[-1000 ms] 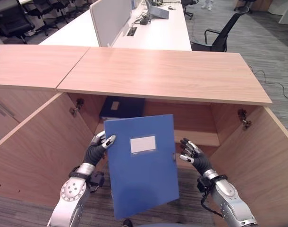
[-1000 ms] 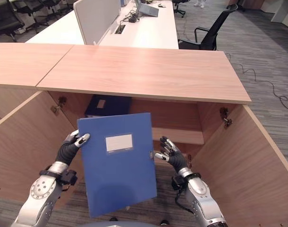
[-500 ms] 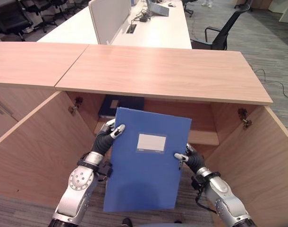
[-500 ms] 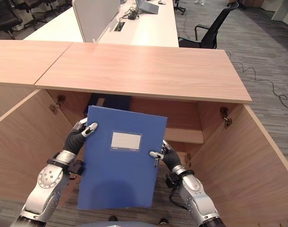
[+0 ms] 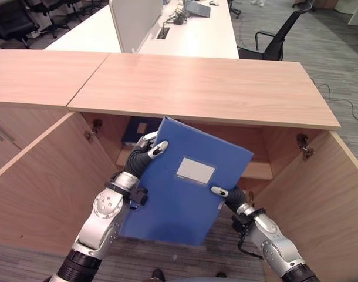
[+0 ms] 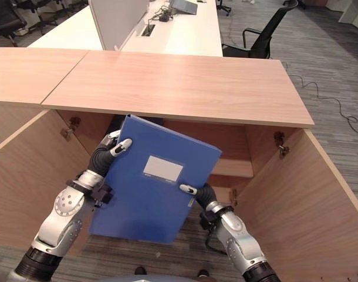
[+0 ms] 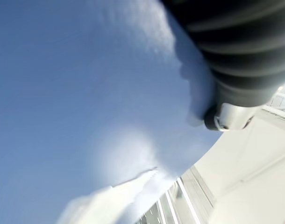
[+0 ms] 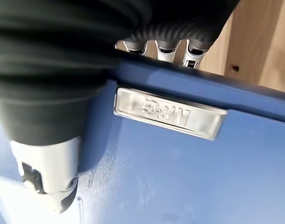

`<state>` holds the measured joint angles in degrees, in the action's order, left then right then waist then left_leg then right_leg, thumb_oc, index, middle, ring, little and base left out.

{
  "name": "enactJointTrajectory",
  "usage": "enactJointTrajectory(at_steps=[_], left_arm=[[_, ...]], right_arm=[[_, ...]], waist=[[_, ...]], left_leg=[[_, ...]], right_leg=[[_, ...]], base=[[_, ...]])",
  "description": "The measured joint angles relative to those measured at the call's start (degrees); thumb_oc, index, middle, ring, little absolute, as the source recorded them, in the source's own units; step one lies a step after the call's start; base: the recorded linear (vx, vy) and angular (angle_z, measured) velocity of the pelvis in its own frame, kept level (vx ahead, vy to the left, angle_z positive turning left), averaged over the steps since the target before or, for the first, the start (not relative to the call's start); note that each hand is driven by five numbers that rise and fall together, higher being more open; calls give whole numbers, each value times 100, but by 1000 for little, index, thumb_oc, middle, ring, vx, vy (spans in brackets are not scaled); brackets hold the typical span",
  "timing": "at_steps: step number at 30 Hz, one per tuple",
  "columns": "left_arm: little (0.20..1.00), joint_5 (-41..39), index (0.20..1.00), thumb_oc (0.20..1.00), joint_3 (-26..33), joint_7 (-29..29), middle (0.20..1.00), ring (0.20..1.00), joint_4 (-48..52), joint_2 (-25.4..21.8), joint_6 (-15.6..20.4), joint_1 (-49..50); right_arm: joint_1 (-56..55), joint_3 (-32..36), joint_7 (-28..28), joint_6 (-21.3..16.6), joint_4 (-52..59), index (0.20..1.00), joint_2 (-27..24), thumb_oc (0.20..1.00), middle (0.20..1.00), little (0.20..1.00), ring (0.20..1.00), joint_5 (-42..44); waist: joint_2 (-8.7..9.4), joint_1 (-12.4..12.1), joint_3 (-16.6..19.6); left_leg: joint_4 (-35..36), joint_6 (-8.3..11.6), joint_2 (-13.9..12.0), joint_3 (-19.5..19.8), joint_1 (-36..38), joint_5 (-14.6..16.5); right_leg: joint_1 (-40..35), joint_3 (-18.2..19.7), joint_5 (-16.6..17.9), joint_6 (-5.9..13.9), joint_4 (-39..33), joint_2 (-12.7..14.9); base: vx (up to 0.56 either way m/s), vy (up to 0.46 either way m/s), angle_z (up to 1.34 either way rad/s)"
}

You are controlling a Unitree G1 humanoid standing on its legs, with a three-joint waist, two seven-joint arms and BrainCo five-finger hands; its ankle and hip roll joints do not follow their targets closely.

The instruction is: Put the empty folder in the office cabinet

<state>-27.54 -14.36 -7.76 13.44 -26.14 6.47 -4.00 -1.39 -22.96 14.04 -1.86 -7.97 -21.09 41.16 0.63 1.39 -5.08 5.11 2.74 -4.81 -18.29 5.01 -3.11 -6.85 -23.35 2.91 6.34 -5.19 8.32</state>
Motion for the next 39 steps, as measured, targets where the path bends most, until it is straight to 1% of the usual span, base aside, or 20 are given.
enactJointTrajectory(at_steps=[2, 3, 4, 5, 11, 12, 13, 19, 22, 25, 26, 29, 31, 33, 34, 35, 36, 37, 38, 39], left_arm=[[200, -170, 200, 200, -302, -16, 200, 200, -126, -200, -70, -168], [200, -279, 200, 200, -361, -28, 200, 200, -165, -274, -144, -237], [200, -435, 200, 200, -399, -33, 200, 200, -171, -323, -199, -249], [200, -551, 200, 200, -410, -34, 200, 200, -171, -356, -238, -249], [200, -1043, 200, 200, -419, -41, 200, 200, -273, -345, -242, -314], [260, -1140, 260, 260, -441, -42, 260, 260, -291, -345, -239, -310], [1000, -1201, 1000, 1000, -471, -42, 1000, 1000, -354, -344, -227, -309], [1000, -2428, 1000, 1000, -960, -275, 1000, 1000, -885, -335, -323, -227], [1000, -2837, 1000, 1000, -978, -530, 1000, 1000, -891, -324, -411, 563], [1000, -2895, 1000, 1000, -728, -768, 1000, 1000, -931, -106, -488, 1600], [1000, -2895, 1000, 1000, -386, -812, 1000, 1000, -1106, 32, -580, 2111], [1000, -2985, 1000, 1000, 79, -641, 1000, 1000, -1516, 404, -625, 2444], [1000, -3002, 1000, 1000, 171, -581, 1000, 1000, -1627, 408, -632, 2504], [1000, -2997, 1000, 1000, 297, -432, 1000, 1000, -1626, 463, -631, 2470], [1000, -2997, 1000, 1000, 313, -385, 1000, 1000, -1626, 536, -628, 2380], [1000, -2997, 1000, 1000, 306, -369, 1000, 1000, -1625, 562, -628, 2374], [1000, -2996, 1000, 1000, 325, -325, 1000, 1000, -1656, 655, -614, 2323], [1000, -2997, 1000, 1000, 417, -244, 1000, 1000, -1850, 778, -584, 2062], [1000, -2995, 1000, 1000, 432, -178, 1000, 1000, -2010, 860, -590, 2014], [1000, -2986, 1000, 1000, 419, -149, 1000, 1000, -2089, 878, -615, 2063]], right_arm=[[192, -63, 66, 75, -499, 1000, 39, 1000, 1000, 1000, 1000, 103], [221, -117, 146, 139, -562, 821, -31, 821, 821, 821, 821, 134], [184, -180, 203, 198, -510, 718, -90, 718, 718, 718, 718, 322], [142, -186, 244, 214, -491, 200, -96, 200, 200, 200, 200, 512], [126, -198, 496, 120, -506, 200, -106, 200, 200, 200, 200, 1152], [89, -194, 556, 82, -508, 200, -105, 200, 200, 200, 200, 1240], [54, -194, 583, 64, -518, 200, -105, 200, 200, 200, 200, 1343], [-294, -158, 621, 99, -843, 200, -70, 200, 200, 200, 200, 1643], [-799, 50, 767, 271, -1046, 200, 134, 200, 200, 200, 200, 1675], [-1129, 613, 558, 388, -1505, 200, 400, 200, 200, 200, 200, 1734], [-1228, 1144, 368, 401, -1942, 200, 625, 200, 200, 200, 200, 1736], [-1349, 1560, 92, 468, -2087, 200, 637, 200, 200, 200, 200, 1846], [-1336, 1642, 65, 481, -2089, 200, 640, 200, 200, 200, 200, 1859], [-1253, 1596, -17, 470, -2098, 200, 672, 200, 200, 200, 200, 1857], [-1194, 1578, -67, 467, -2100, 200, 680, 200, 200, 200, 200, 1854], [-1161, 1570, -78, 466, -2100, 200, 678, 200, 200, 200, 200, 1854], [-1031, 1562, -115, 458, -2114, 200, 676, 200, 200, 200, 200, 1850], [-827, 1578, -200, 445, -2126, 200, 701, 200, 200, 200, 200, 1851], [-721, 1579, -232, 444, -2111, 200, 685, 200, 200, 200, 200, 1848], [-649, 1564, -257, 443, -2108, 200, 687, 200, 200, 200, 200, 1844]], waist=[[12, 6, 8], [10, -4, 7], [11, 2, 7], [12, -7, 7], [14, 51, 11], [14, 83, 12], [11, 101, 17], [-29, 134, 88], [-105, 161, 183], [-172, 143, 232], [-178, 136, 258], [-227, 98, 261], [-229, 94, 261], [-167, 65, 222], [-147, -30, 156], [-138, -32, 134], [-131, -78, 14], [2, -106, -192], [44, -215, -293], [55, -289, -317]], left_leg=[[-3, 1, -1, -6, 18, -2], [-3, 1, -1, -4, 18, -2], [-2, 1, -1, -5, 17, -2], [-2, 1, -1, -5, 18, -2], [-2, 1, 0, -12, 25, -2], [-2, 1, 0, -12, 27, -1], [-1, 1, 0, -11, 34, -1], [-2, 1, -1, -37, 67, -2], [-2, 3, -11, -38, 58, -1], [-1, 8, -29, -18, 34, -4], [0, 17, -39, -10, 55, -3], [2, 36, -62, 72, 24, -7], [-2, 66, -106, 97, 11, -28], [-313, 114, -222, 148, -178, 5], [-420, 128, -301, 186, -227, -5], [-506, 130, -327, 210, -271, -4], [-828, 147, -399, 307, -430, -6], [-1524, 186, -451, 561, -835, -22], [-1752, 304, -459, 800, -948, -134], [-1765, 334, -488, 901, -1081, -93]], right_leg=[[-16, -14, 4, -2, 22, -2], [-16, -10, 3, -1, 20, -2], [-10, -5, 3, -1, 17, -2], [-12, -4, 3, -1, 18, -1], [8, 11, 5, -2, 7, 0], [5, 15, 4, -1, 4, 0], [-21, 16, 4, -1, -11, 1], [-25, 57, 10, -9, 18, -4], [-20, 59, 6, -9, 1, -12], [-22, 47, -22, 14, -12, -22], [-14, 39, -54, 3, -14, -34], [-28, -29, -64, -8, -12, -63], [-35, -39, -69, -19, -8, -113], [-1, -51, -128, -117, 40, -185], [-8, -69, -116, -159, 34, -289], [2, -79, -119, -162, 59, -315], [46, -113, -202, -291, 187, -337], [185, -87, -316, -455, 404, -215], [173, -97, -305, -507, 394, -198], [134, -80, -318, -531, 390, -194]], base=[[0, 0, 0], [0, 0, 0], [0, 0, 0], [0, 0, 0], [9, -2, 0], [48, -15, 0], [48, -17, -3], [-5, -27, -3], [-3, -68, 0], [10, -117, 2], [20, -133, 8], [-5, -169, 10], [-30, -140, 6], [-66, -121, 9], [-127, -157, 10], [-92, -100, 11], [-43, -27, 20], [60, 56, 17], [93, 91, 7], [117, 124, 8]])
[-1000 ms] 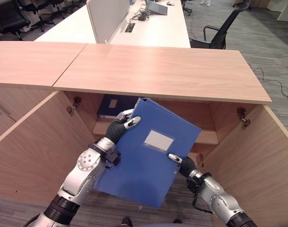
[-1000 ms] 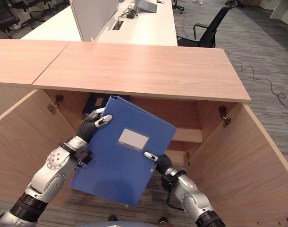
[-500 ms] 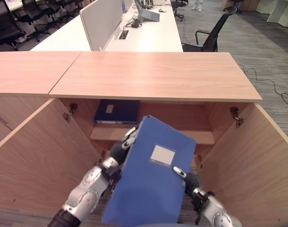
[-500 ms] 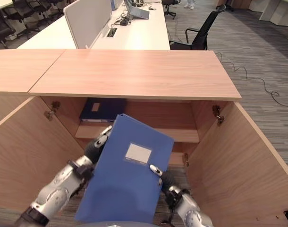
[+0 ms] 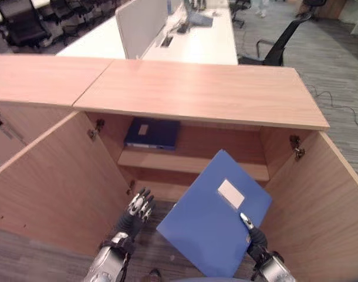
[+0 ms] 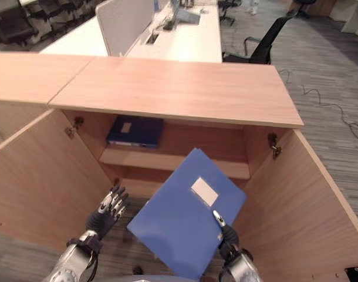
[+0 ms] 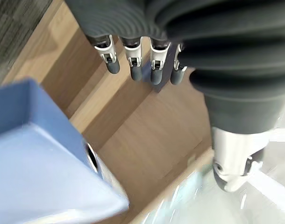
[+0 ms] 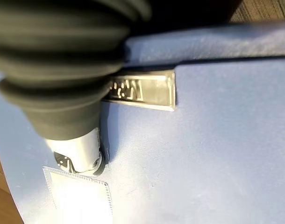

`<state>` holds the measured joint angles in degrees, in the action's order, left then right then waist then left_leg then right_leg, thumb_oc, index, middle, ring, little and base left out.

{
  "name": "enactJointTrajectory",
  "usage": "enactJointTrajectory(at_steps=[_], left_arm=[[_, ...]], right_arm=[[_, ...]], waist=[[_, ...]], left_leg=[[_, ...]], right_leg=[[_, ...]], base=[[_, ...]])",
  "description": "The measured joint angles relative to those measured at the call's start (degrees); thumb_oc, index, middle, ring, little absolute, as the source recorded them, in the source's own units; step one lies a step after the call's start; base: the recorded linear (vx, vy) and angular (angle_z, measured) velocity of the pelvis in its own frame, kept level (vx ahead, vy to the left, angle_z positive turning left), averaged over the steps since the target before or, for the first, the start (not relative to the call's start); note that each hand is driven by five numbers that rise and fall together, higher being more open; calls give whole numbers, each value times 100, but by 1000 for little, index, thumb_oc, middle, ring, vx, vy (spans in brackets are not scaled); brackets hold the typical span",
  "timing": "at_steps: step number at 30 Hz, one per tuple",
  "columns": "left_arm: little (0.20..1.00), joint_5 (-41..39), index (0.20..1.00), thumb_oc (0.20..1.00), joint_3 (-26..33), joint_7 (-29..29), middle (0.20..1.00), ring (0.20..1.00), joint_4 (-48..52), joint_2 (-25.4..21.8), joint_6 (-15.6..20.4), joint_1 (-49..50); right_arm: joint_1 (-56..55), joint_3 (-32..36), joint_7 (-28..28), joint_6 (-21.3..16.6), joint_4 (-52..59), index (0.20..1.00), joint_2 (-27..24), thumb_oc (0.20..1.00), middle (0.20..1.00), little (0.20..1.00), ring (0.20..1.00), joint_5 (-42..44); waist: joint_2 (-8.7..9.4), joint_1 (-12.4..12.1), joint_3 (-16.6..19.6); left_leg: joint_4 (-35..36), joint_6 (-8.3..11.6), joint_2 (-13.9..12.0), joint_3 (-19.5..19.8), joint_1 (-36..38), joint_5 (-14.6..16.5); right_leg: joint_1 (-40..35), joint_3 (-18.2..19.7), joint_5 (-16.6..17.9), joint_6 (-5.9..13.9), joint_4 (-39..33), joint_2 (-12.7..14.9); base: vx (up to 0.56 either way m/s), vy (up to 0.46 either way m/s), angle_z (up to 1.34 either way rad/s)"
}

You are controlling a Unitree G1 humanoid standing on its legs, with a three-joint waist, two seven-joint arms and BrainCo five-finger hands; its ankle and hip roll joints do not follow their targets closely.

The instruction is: Put the empty folder in the office cabinet

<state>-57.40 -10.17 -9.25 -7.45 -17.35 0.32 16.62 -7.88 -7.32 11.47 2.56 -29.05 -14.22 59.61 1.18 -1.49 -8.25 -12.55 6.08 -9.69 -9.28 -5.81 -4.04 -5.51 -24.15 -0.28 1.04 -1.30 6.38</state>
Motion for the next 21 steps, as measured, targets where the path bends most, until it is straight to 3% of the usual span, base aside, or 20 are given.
enactJointTrajectory(at_steps=[4, 7, 8, 10, 12, 14, 16, 17, 18, 19, 21], left_arm=[[1000, 51, 1000, 1000, 130, 164, 1000, 1000, -202, 113, -14, -10], [1000, 161, 1000, 1000, 132, 209, 1000, 1000, -209, 166, -11, 60], [1000, 195, 1000, 1000, 145, 214, 1000, 1000, -236, 137, -8, 9], [1000, 275, 1000, 1000, 216, 207, 1000, 1000, -122, -9, -6, 21], [1000, 282, 1000, 1000, 219, 205, 1000, 1000, -115, -204, -22, -9], [1000, 398, 1000, 1000, 232, 193, 1000, 1000, 131, -545, -33, -5], [1000, 426, 1000, 1000, 299, 186, 1000, 1000, 330, -853, -33, 4], [1000, 425, 1000, 1000, 330, 182, 1000, 1000, 412, -1006, -11, 61], [1000, 406, 1000, 1000, 345, 190, 1000, 1000, 555, -1217, 14, 240], [1000, 383, 1000, 1000, 325, 204, 1000, 1000, 569, -1309, 16, 267], [1000, 380, 1000, 1000, 266, 209, 1000, 1000, 547, -1401, -19, 134]], right_arm=[[275, 150, -73, -119, 8, 200, -94, 200, 200, 200, 200, -5], [22, 158, -91, -99, -24, 200, -65, 200, 200, 200, 200, -23], [-55, 223, -134, -90, -44, 200, 2, 200, 200, 200, 200, -16], [-188, 166, -142, -53, -43, 200, 161, 200, 200, 200, 200, -69], [-162, 121, -145, -32, -29, 200, 307, 200, 200, 200, 200, -220], [133, 123, -149, 10, 27, 200, 345, 200, 200, 200, 200, -235], [362, 102, -164, -9, 54, 200, 440, 200, 200, 200, 200, -236], [532, 76, -227, -15, 190, 200, 403, 200, 200, 200, 200, -229], [643, -48, -277, -6, 497, 200, 397, 200, 200, 200, 200, -233], [709, -190, -266, -6, 784, 200, 332, 200, 200, 200, 200, -232], [844, -189, -260, -10, 1008, 200, 296, 200, 200, 200, 200, -232]], waist=[[-182, -76, -116], [-543, -30, -53], [-483, -43, -62], [-230, -71, -53], [-113, -98, -34], [-241, -73, -25], [-241, -57, -171], [-313, -77, -267], [-316, -144, -331], [-324, -176, -412], [-307, -162, -636]], left_leg=[[1262, 12, -88, 312, -172, 23], [1362, -61, -79, 329, 342, -19], [1244, -54, 5, 217, 323, -22], [1106, -224, 304, 49, 296, 127], [992, -433, 639, -116, 300, 279], [858, -783, 1075, -290, 317, 539], [455, -1052, 1283, -491, 187, 732], [263, -1166, 1243, -683, 56, 914], [231, -1177, 1239, -952, -113, 1044], [131, -1188, 1233, -1031, -276, 1051], [-20, -1193, 1233, -1034, -503, 1039]], right_leg=[[210, 8, -23, -34, 68, 72], [132, 237, -10, 260, 159, 80], [198, 307, -74, 342, 250, 219], [233, 354, -16, 478, 262, 546], [353, 459, -5, 648, 492, 873], [918, 491, -8, 685, 1643, 1554], [1548, 563, 251, 634, 2688, 1973], [2001, 493, 503, 529, 3238, 2187], [2492, 106, 428, 557, 3553, 2372], [2691, -300, 118, 485, 3497, 2319], [2740, -507, -200, 388, 3134, 1968]], base=[[165, 185, 2], [360, 400, -47], [207, 304, -23], [195, 342, -19], [170, 397, -16], [57, 518, -12], [-30, 386, -21], [-72, 160, -69], [-65, 29, -77], [-67, 1, -62], [-58, -26, -6]])
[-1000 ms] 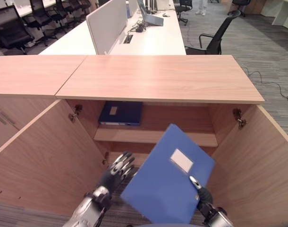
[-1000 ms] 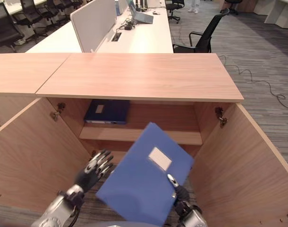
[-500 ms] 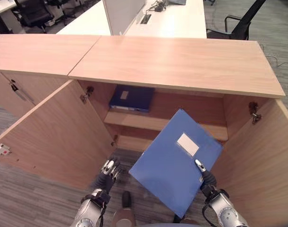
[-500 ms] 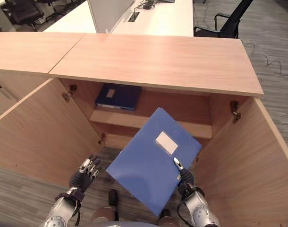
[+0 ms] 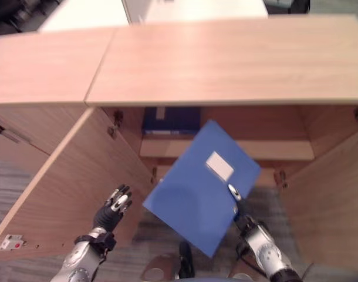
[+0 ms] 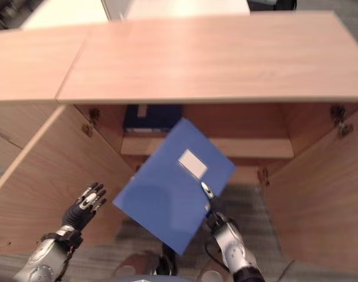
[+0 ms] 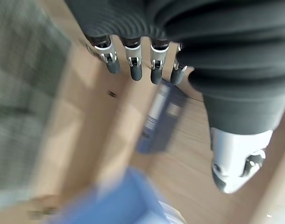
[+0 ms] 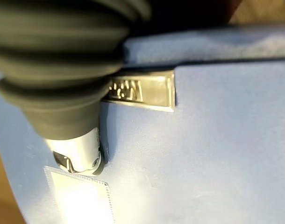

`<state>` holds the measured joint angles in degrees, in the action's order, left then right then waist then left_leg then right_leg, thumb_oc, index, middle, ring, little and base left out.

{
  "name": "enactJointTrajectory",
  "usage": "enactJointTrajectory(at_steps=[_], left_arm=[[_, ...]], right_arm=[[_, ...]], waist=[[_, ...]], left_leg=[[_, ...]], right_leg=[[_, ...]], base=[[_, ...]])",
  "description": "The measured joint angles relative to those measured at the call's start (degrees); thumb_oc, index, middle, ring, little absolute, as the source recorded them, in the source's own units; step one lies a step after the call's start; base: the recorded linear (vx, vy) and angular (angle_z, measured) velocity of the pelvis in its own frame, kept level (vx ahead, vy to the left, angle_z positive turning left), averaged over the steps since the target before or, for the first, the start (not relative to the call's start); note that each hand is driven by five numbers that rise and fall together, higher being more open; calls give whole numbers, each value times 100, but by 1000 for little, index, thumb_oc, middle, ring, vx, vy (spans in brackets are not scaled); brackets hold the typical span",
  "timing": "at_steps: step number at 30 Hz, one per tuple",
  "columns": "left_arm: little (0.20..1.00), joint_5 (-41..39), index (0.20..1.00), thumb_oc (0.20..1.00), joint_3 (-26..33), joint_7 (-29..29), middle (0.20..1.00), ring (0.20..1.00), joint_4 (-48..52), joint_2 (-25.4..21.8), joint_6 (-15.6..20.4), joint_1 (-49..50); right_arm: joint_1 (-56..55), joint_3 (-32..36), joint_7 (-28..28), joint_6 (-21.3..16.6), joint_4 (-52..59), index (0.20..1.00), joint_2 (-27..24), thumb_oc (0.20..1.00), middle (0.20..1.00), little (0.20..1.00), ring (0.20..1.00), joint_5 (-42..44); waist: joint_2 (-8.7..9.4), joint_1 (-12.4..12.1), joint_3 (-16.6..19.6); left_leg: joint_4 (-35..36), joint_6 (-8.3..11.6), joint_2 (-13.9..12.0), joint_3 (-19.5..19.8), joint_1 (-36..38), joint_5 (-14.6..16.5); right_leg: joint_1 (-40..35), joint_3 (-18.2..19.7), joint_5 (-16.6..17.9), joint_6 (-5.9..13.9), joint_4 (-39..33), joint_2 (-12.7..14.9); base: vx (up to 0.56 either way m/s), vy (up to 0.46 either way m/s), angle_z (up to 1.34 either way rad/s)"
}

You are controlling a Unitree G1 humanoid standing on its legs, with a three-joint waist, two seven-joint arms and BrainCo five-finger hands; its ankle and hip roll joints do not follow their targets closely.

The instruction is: Put the empty folder in the office cabinet

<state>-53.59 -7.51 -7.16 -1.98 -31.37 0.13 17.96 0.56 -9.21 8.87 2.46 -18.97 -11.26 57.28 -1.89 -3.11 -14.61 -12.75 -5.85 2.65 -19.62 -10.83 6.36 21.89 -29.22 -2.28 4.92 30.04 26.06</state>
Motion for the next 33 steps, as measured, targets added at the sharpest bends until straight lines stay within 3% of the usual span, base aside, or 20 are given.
enactJointTrajectory(at_steps=[1, 3, 7, 8, 10, 11, 14, 16, 17, 19, 21, 22, 25, 27, 28, 29, 31, 33], left_arm=[[1000, -4, 1000, 1000, -100, 0, 1000, 1000, 3, 4, 8, -9], [1000, -4, 1000, 1000, -183, 1, 1000, 1000, -56, 84, 19, -15], [1000, 9, 1000, 1000, -366, -19, 1000, 1000, -187, 198, -1, -135], [1000, 9, 1000, 1000, -375, -29, 1000, 1000, -186, 214, -1, -217], [1000, 9, 1000, 1000, -362, -78, 1000, 1000, -147, 265, 22, -209], [1000, 9, 1000, 1000, -343, -103, 1000, 1000, -111, 346, 44, -165], [1000, 10, 1000, 1000, -404, -100, 1000, 1000, -133, 457, 25, -136], [1000, 10, 1000, 1000, -404, -101, 1000, 1000, -103, 476, 23, -24], [1000, 8, 1000, 1000, -404, -93, 1000, 1000, -67, 467, 30, -23], [1000, 9, 1000, 1000, -421, -70, 1000, 1000, -15, 411, 72, -103], [1000, 10, 1000, 1000, -632, -22, 1000, 1000, -52, 421, 61, -178], [1000, 10, 1000, 1000, -700, -22, 1000, 1000, -37, 438, 55, -163], [1000, 186, 1000, 1000, -676, 12, 1000, 1000, 81, 431, 61, -187], [1000, 292, 1000, 1000, -583, 53, 1000, 1000, 106, 428, 59, -213], [1000, 292, 1000, 1000, -565, 54, 1000, 1000, 137, 423, 66, -193], [1000, 293, 1000, 1000, -535, 56, 1000, 1000, 151, 410, 69, -222], [1000, 350, 1000, 1000, -531, 68, 1000, 1000, 210, 237, 68, -424], [1000, 351, 1000, 1000, -370, 109, 1000, 1000, 251, 147, 117, -623]], right_arm=[[99, 10, -79, -7, 38, 200, -39, 200, 200, 200, 200, -1], [251, 10, -117, -74, 56, 200, -123, 200, 200, 200, 200, 4], [324, 301, -278, -273, 81, 200, -195, 200, 200, 200, 200, 11], [185, 328, -285, -349, 98, 200, -235, 200, 200, 200, 200, 12], [7, 333, -289, -372, 92, 200, -276, 200, 200, 200, 200, 9], [-33, 334, -298, -388, 90, 200, -331, 200, 200, 200, 200, 10], [-19, 375, -391, -440, 83, 200, -351, 200, 200, 200, 200, 9], [-8, 534, -448, -462, 101, 200, -353, 200, 200, 200, 200, 10], [23, 592, -495, -547, 101, 200, -365, 200, 200, 200, 200, 14], [277, 678, -658, -664, 62, 200, -396, 200, 200, 200, 200, 11], [628, 761, -878, -697, 9, 200, -492, 200, 200, 200, 200, 12], [854, 802, -929, -735, 13, 200, -511, 200, 200, 200, 200, 13], [1350, 805, -1033, -989, 142, 200, -669, 200, 200, 200, 200, 10], [1635, 841, -1175, -1065, 101, 200, -760, 200, 200, 200, 200, 2], [1619, 858, -1180, -1073, 104, 200, -777, 200, 200, 200, 200, 3], [1624, 875, -1196, -1077, 104, 200, -765, 200, 200, 200, 200, 1], [1687, 962, -1334, -1070, 104, 200, -845, 200, 200, 200, 200, -74], [1768, 1052, -1437, -1033, 91, 200, -940, 200, 200, 200, 200, -167]], waist=[[96, -68, -150], [124, -84, -226], [31, 95, -316], [50, 137, -308], [90, 135, -245], [76, 177, -215], [80, 260, -210], [-37, 300, -120], [-86, 337, -108], [-72, 282, -162], [-90, 64, -215], [-101, 74, -265], [-123, 86, -415], [-203, 76, -592], [-225, 76, -618], [-185, 71, -677], [-36, 96, -881], [-84, 64, -1139]], left_leg=[[-75, 1, 7, -76, -118, 1], [-35, 0, 4, -115, -229, 2], [209, -65, 50, -168, -174, -50], [282, -26, 101, -107, -89, -73], [370, 20, 138, -66, 9, -103], [403, 68, 131, 5, -15, -134], [495, 220, 90, 132, -93, -250], [491, 346, -79, 315, -184, -330], [284, 434, -175, 414, -343, -391], [-781, 472, -404, 592, -1059, -395], [-1239, 609, -574, 714, -1285, -475], [-1371, 613, -654, 728, -1369, -377], [-332, 641, -753, 684, -1245, -384], [-145, 644, -875, 1129, -1231, -388], [-127, 638, -887, 1140, -1201, -387], [-190, 792, -889, 1170, -1276, -514], [-988, 783, -847, 1018, -1812, -328], [-1609, 703, -786, 998, -2242, -95]], right_leg=[[-82, -51, -47, -61, -371, -294], [-52, 48, -44, 15, -748, -514], [-74, 479, 175, 358, -1471, -683], [-185, 719, 177, 359, -1584, -748], [-372, 822, 284, 269, -1724, -814], [-360, 758, 352, 326, -1718, -807], [-274, 632, 600, 207, -1735, -812], [-296, 433, 540, 32, -1741, -1006], [-271, 313, 415, -153, -1682, -1108], [-36, 300, 183, -509, -1388, -1157], [-28, 288, 108, -636, -1301, -1197], [-78, 272, 17, -714, -1287, -1198], [2, 321, -17, -629, -1266, -1198], [191, 391, -207, -595, -888, -1274], [381, 473, -393, -606, -518, -1281], [546, 542, -485, -619, -297, -1230], [1125, 738, -728, -555, 436, -928], [1453, 819, -797, -604, 864, -712]], base=[[-28, -27, -3], [67, -17, -25], [205, -107, -15], [154, -127, 32], [91, -114, 21], [70, -120, 21], [104, -181, 22], [9, -328, 28], [-84, -291, 56], [-29, -119, 48], [49, 46, 7], [53, 106, 8], [74, 91, 6], [45, 116, -30], [-3, 98, -36], [6, 68, -30], [22, 56, -7], [2, 20, 9]])
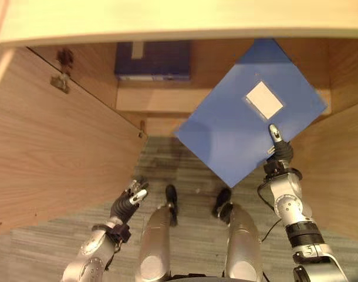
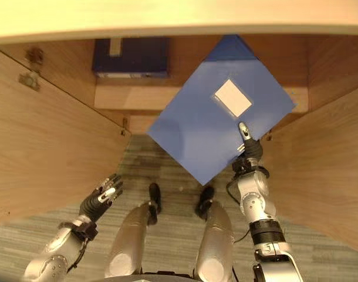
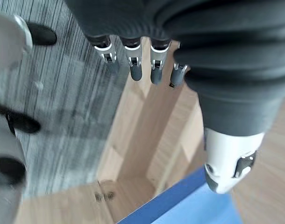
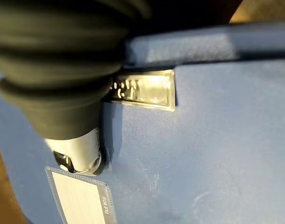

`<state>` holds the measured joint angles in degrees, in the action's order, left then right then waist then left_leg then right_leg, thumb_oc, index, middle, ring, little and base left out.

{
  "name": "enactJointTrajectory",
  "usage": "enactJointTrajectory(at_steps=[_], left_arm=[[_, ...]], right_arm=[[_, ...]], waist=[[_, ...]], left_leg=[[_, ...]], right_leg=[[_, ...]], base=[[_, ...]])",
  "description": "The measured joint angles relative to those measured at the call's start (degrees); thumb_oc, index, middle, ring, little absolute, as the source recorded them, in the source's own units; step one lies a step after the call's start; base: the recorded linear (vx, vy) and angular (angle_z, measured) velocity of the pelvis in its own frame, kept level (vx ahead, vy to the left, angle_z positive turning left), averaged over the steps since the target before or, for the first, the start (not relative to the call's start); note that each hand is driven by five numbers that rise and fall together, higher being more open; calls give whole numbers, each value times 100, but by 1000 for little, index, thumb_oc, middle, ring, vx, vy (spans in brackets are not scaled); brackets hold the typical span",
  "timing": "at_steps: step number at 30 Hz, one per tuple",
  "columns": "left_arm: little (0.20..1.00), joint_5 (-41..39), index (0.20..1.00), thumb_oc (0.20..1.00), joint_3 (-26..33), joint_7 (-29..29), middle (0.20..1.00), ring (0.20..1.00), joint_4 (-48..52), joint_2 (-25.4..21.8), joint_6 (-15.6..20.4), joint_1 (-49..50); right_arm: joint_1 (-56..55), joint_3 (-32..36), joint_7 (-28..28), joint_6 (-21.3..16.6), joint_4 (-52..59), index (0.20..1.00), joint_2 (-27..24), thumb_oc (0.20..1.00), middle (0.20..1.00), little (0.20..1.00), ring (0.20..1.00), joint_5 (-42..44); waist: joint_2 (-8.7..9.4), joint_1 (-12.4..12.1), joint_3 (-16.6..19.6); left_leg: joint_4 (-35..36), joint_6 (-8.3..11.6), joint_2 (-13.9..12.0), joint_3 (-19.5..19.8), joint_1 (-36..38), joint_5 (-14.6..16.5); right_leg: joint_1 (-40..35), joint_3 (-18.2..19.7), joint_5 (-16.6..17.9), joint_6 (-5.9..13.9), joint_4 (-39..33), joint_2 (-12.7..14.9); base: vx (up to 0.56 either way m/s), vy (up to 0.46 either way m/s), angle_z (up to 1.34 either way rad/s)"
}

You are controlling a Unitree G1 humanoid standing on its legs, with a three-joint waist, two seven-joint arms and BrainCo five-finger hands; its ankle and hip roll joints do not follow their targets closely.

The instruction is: Put the empty folder in the office cabinet

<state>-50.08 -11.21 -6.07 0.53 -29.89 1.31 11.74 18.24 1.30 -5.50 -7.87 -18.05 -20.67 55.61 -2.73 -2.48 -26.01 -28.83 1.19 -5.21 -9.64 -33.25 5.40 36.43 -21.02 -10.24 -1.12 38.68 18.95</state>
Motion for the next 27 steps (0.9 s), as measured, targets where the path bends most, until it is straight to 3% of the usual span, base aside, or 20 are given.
enactJointTrajectory(at_steps=[6, 11, 16, 21, 27], left_arm=[[1000, -6, 1000, 1000, 188, 70, 1000, 1000, 464, -186, 123, 171], [1000, -23, 1000, 1000, 205, 120, 1000, 1000, 497, -243, 135, 192], [1000, -140, 1000, 1000, 184, 199, 1000, 1000, 771, -245, 145, 207], [1000, -279, 1000, 1000, 137, 367, 1000, 1000, 801, -254, 172, 186], [1000, -345, 1000, 1000, -49, 521, 1000, 1000, 762, -506, 176, 261]], right_arm=[[351, 193, -299, 143, 156, 200, -382, 200, 200, 200, 200, -399], [1330, 344, -439, 101, -664, 200, -1057, 200, 200, 200, 200, -190], [2699, 709, -560, -95, -1794, 200, -1276, 200, 200, 200, 200, 965], [4270, 1296, -582, -705, -3335, 200, -1374, 200, 200, 200, 200, 2539], [5255, 1176, -749, -816, -5095, 200, -2440, 200, 200, 200, 200, 3113]], waist=[[-5, -133, -64], [18, -123, -75], [20, -202, -69], [9, -358, -29], [-95, -581, 335]], left_leg=[[-699, -120, 3, 51, -620, 290], [-1314, -157, -28, 95, -1101, 524], [-1794, -178, -107, 87, -1575, 624], [-2250, -187, -181, 146, -1866, 765], [-2455, -228, -171, 160, -2189, 828]], right_leg=[[462, 33, -178, 6, 476, 164], [905, 161, -377, -35, 1013, 267], [1378, 241, -458, -83, 1419, 335], [1599, 286, -583, -109, 1765, 365], [1859, 277, -622, -115, 1940, 454]], base=[[-12, -8, 7], [-15, -6, 2], [-5, -4, -4], [9, -26, 1], [6, -10, 4]])
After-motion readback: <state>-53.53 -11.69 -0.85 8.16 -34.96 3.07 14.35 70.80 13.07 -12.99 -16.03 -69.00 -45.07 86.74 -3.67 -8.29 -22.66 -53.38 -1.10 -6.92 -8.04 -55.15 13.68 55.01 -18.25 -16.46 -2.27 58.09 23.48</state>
